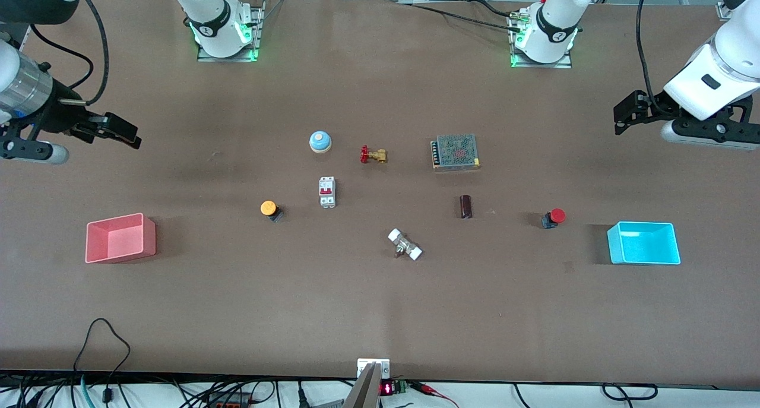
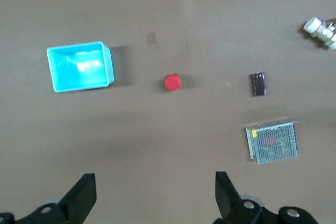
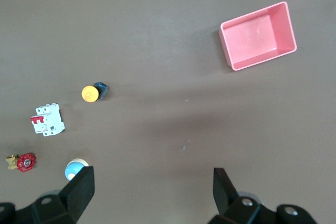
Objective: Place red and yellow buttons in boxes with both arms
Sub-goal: 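Move the right gripper toward the yellow button while the left gripper reaches the red button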
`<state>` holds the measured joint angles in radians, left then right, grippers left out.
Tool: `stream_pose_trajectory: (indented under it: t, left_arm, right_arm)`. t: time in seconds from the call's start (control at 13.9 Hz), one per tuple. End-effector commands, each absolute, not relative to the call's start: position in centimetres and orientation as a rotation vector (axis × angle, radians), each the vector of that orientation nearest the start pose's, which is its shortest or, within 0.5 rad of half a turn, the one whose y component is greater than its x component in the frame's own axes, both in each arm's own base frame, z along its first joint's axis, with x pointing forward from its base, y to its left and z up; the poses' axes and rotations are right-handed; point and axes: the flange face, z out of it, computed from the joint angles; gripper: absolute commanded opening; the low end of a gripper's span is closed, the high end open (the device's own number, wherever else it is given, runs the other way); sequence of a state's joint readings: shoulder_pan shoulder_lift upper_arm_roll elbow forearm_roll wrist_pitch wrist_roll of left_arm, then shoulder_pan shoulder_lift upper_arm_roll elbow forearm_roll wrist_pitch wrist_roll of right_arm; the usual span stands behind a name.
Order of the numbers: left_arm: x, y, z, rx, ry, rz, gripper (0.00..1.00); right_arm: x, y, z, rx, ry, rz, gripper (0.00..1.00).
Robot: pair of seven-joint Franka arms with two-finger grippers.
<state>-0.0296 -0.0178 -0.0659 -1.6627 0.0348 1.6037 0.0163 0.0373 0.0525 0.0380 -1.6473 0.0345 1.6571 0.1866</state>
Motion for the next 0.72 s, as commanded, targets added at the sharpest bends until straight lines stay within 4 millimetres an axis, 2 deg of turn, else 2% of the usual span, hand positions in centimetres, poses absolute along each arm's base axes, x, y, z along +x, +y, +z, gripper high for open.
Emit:
stream_pose_trajectory:
  t: [0.0,0.07,0.22,0.29,0.36,0.43,0.65]
  left_arm:
    - [55.6,-4.3,57.8,-3.094,0.168,0.169,1.0]
    - [56.0,-4.4,56.4,-3.089,0.183,0.226,1.0]
    - [57.1,-4.3,52.6,-3.074,0.18,0.346,1.0]
    - [57.9,-4.3,50.6,-3.072,0.179,0.387,1.0]
    - [59.0,-4.5,48.8,-3.073,0.179,0.38,1.0]
    - [59.7,-4.7,46.9,-3.076,0.186,0.373,1.0]
    - [62.4,-4.5,41.9,-3.092,0.179,0.308,1.0]
  right_arm:
    - [57.1,7.4,55.8,-3.096,0.105,0.142,1.0]
    - [57.2,9.1,54.8,-3.099,0.071,0.157,1.0]
    - [57.6,10.8,52.7,-3.095,0.053,0.096,1.0]
    - [57.6,11.8,50.6,-3.09,0.045,0.057,1.0]
    - [57.6,12.7,48.8,-3.085,0.087,0.027,1.0]
    - [57.7,14.4,46.6,-3.075,0.123,0.004,1.0]
    - [58.3,17.0,40.5,-3.049,0.125,-0.065,1.0]
